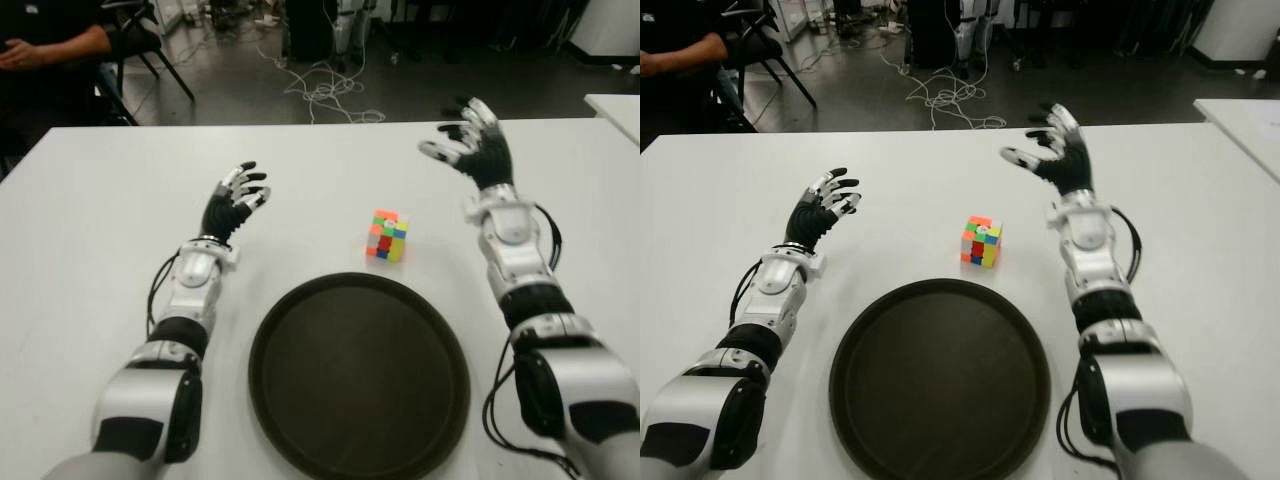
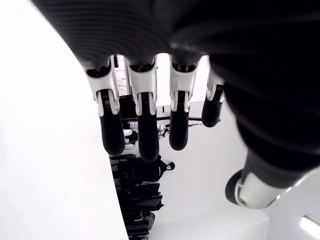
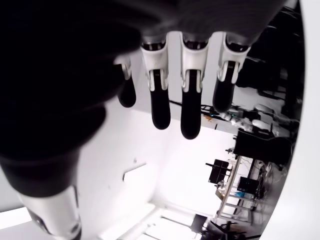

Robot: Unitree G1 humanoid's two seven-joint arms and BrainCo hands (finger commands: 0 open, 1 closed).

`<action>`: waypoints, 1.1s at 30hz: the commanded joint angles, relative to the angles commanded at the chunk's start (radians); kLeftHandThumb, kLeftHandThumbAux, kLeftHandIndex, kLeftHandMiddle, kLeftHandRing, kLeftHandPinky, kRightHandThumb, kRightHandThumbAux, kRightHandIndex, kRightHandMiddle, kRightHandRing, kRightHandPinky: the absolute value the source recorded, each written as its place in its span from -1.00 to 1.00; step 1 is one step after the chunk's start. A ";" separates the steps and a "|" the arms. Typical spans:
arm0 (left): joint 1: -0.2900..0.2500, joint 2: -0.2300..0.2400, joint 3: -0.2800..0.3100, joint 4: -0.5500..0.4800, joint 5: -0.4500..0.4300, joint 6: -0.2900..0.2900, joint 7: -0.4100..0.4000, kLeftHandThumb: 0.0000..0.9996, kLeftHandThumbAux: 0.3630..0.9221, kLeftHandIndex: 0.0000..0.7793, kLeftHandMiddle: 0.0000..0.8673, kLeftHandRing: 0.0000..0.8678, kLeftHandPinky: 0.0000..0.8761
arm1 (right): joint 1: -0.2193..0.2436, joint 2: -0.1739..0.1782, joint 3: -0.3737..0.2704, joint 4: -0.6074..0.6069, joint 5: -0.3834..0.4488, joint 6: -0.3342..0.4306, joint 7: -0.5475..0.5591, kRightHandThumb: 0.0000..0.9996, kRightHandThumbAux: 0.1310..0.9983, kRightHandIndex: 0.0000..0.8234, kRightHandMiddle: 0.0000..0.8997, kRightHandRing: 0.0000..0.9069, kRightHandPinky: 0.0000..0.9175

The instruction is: Pick up the Rubik's Cube and put it in the plate

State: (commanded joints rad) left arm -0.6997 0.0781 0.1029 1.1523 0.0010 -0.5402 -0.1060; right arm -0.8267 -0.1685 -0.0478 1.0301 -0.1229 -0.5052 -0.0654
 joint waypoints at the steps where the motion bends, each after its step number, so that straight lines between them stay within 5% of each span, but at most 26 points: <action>1: 0.000 -0.001 0.000 0.000 0.000 -0.001 0.000 -0.72 0.01 -0.58 -0.43 -0.37 -0.30 | -0.010 -0.004 0.008 0.012 -0.012 -0.007 -0.005 -1.00 0.50 -0.54 -0.41 -0.34 -0.23; 10: 0.004 -0.004 -0.003 -0.005 0.000 -0.015 -0.001 -0.71 0.01 -0.57 -0.43 -0.36 -0.28 | -0.061 -0.058 0.115 0.118 -0.157 -0.076 -0.074 -1.00 0.45 -0.48 -0.41 -0.36 -0.30; 20: 0.005 -0.004 -0.004 -0.005 0.000 -0.019 0.001 -0.71 0.04 -0.58 -0.42 -0.36 -0.28 | -0.115 -0.160 0.375 0.138 -0.470 -0.023 -0.165 -1.00 0.41 -0.54 -0.56 -0.55 -0.62; 25: 0.007 -0.003 -0.008 -0.006 0.008 -0.026 0.010 -0.73 0.01 -0.57 -0.41 -0.35 -0.27 | -0.171 -0.192 0.497 0.157 -0.589 0.017 -0.090 -1.00 0.40 -0.48 -0.56 -0.55 -0.61; 33: 0.009 -0.004 -0.011 -0.003 0.014 -0.032 0.019 -0.74 0.01 -0.57 -0.43 -0.36 -0.29 | -0.209 -0.200 0.568 0.179 -0.632 0.046 -0.010 -1.00 0.45 -0.30 -0.41 -0.38 -0.42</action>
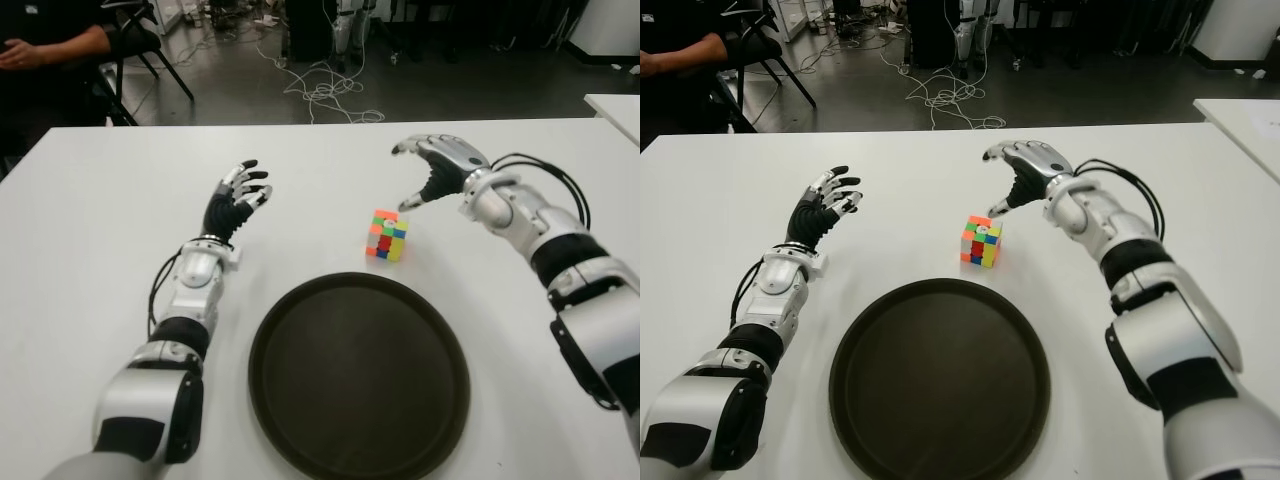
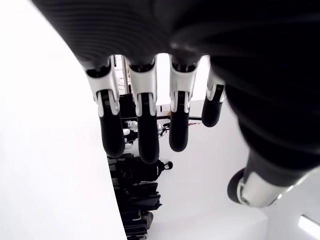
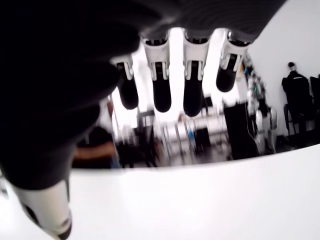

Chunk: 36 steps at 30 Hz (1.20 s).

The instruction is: Pick up the Rubik's Cube and put it in the plate

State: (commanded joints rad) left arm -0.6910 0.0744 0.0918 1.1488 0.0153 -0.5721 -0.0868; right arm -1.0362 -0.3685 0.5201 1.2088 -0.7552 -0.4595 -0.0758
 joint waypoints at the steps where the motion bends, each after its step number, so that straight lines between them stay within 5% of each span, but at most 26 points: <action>1: -0.001 0.000 0.000 0.000 0.000 0.000 0.000 -0.74 0.01 -0.58 -0.43 -0.36 -0.29 | -0.002 0.000 0.003 0.001 -0.001 0.002 0.003 -1.00 0.46 -0.29 -0.40 -0.37 -0.42; 9: -0.003 -0.004 0.004 0.001 -0.003 -0.002 -0.001 -0.76 0.01 -0.56 -0.42 -0.35 -0.26 | -0.009 0.005 0.053 0.009 -0.014 0.044 0.084 -1.00 0.40 -0.46 -0.37 -0.27 -0.63; 36: 0.000 -0.007 -0.003 -0.002 0.009 -0.008 0.005 -0.77 0.03 -0.56 -0.43 -0.37 -0.30 | 0.015 -0.019 0.078 -0.107 -0.005 0.044 0.194 -1.00 0.28 -0.64 -0.68 -0.68 -0.70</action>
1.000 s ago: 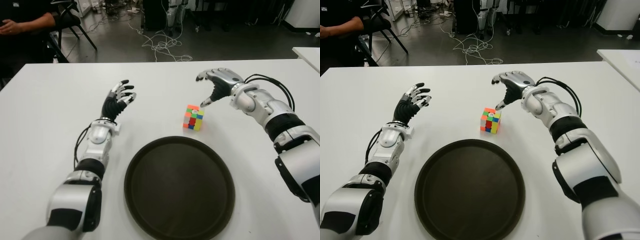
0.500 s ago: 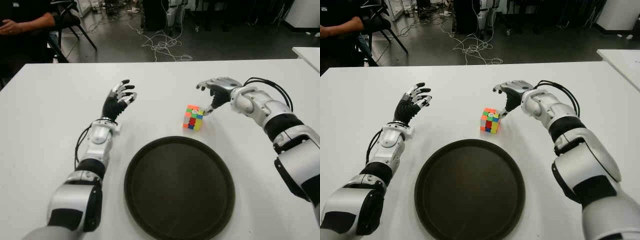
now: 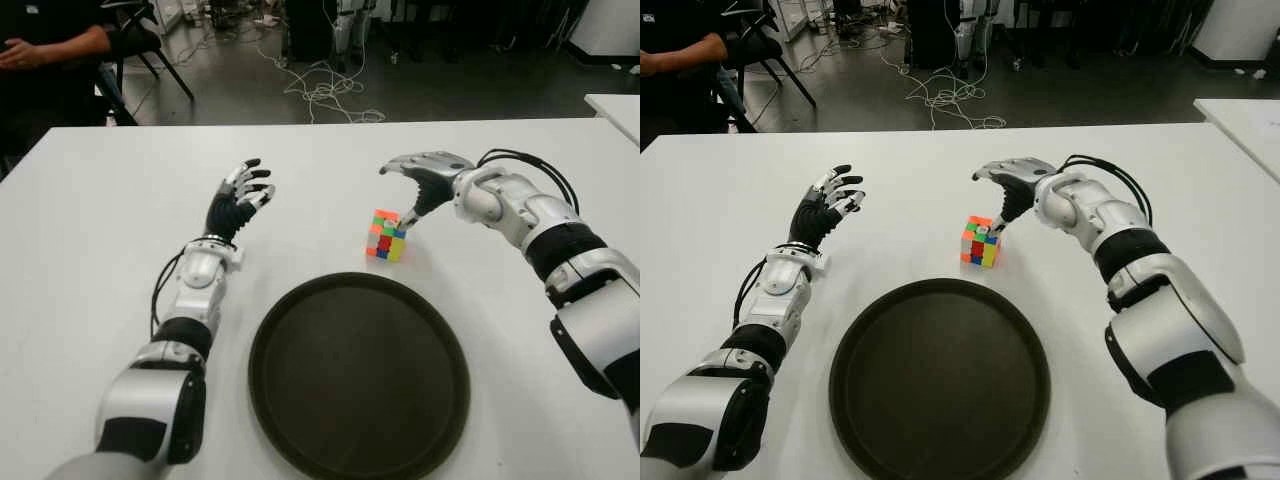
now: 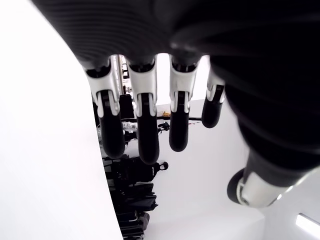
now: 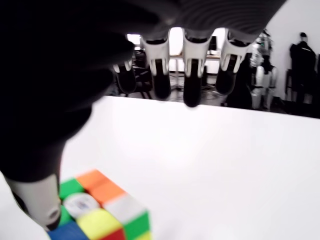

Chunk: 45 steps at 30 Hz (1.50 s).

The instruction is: Pick up the Rubik's Cube and put it in the plate

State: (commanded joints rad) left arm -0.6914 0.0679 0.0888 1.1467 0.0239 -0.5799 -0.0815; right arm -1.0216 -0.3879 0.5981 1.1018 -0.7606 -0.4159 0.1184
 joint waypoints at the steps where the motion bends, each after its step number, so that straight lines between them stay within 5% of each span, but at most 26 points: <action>1: 0.000 0.000 -0.001 0.000 0.002 0.000 0.002 -0.77 0.02 -0.56 -0.43 -0.37 -0.30 | 0.001 -0.001 0.000 -0.003 0.000 0.000 0.001 -1.00 0.28 -0.64 -0.68 -0.68 -0.70; 27: -0.004 0.002 -0.009 0.004 0.009 -0.001 0.009 -0.78 0.03 -0.55 -0.42 -0.35 -0.26 | 0.014 -0.031 0.008 -0.107 -0.007 0.015 0.033 -1.00 0.33 -0.67 -0.70 -0.69 -0.67; 45: -0.006 0.003 -0.008 0.008 0.006 0.000 0.004 -0.77 0.06 -0.55 -0.41 -0.35 -0.27 | 0.069 -0.073 -0.042 -0.276 0.039 0.024 0.139 -1.00 0.26 -0.69 -0.70 -0.71 -0.71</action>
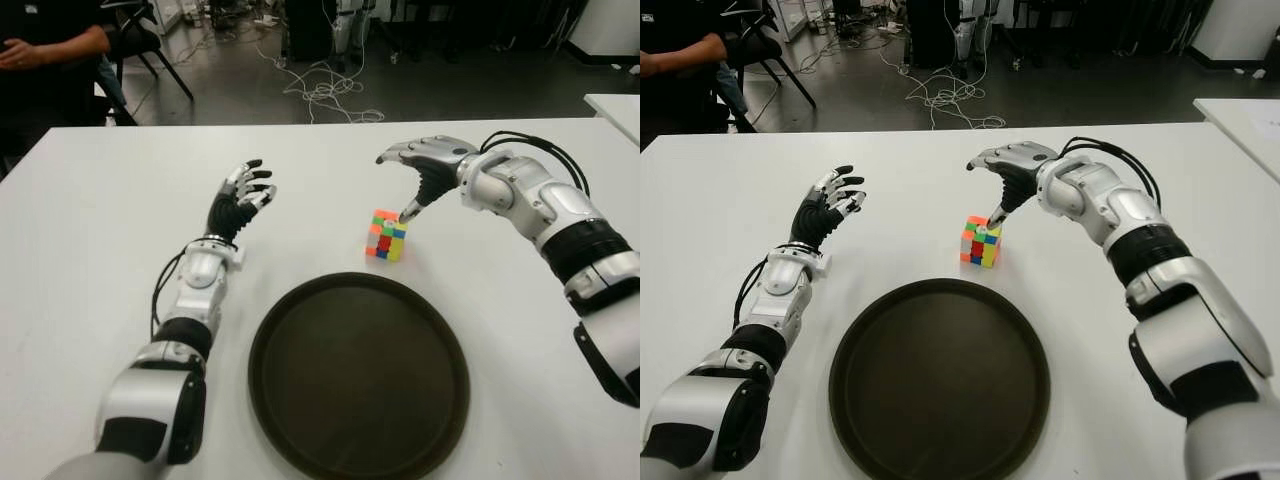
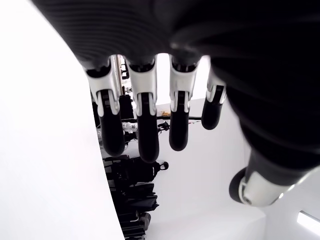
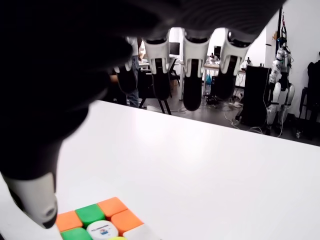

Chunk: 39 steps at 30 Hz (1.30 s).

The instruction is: Pick up the Rubik's Cube and put it in the plate

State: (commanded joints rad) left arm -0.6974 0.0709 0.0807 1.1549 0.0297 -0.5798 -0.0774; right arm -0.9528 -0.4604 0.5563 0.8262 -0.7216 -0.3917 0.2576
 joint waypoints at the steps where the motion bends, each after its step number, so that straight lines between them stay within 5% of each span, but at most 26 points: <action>1: 0.000 0.001 -0.001 0.001 0.001 0.000 0.001 -0.77 0.05 -0.55 -0.41 -0.35 -0.27 | 0.003 0.001 -0.001 -0.006 0.002 0.003 0.004 -1.00 0.26 -0.69 -0.71 -0.72 -0.73; 14: 0.003 0.000 0.004 -0.002 -0.006 0.001 -0.006 -0.77 0.07 -0.59 -0.44 -0.36 -0.24 | 0.024 0.013 -0.002 -0.043 0.004 0.011 0.068 -1.00 0.45 -0.72 -0.79 -0.80 -0.78; 29: 0.011 -0.003 0.008 -0.013 -0.011 -0.009 -0.006 -0.76 0.11 -0.54 -0.41 -0.35 -0.26 | 0.007 0.069 0.005 0.055 0.006 0.022 0.114 -1.00 0.60 -0.74 -0.80 -0.81 -0.80; 39: 0.012 0.003 0.000 -0.014 0.002 -0.008 0.002 -0.79 0.06 -0.56 -0.43 -0.37 -0.28 | -0.011 0.115 0.033 0.181 -0.020 0.017 0.038 -1.00 0.64 -0.63 -0.73 -0.74 -0.77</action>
State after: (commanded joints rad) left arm -0.6855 0.0739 0.0812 1.1413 0.0315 -0.5881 -0.0757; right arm -0.9640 -0.3451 0.5894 1.0071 -0.7417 -0.3745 0.2951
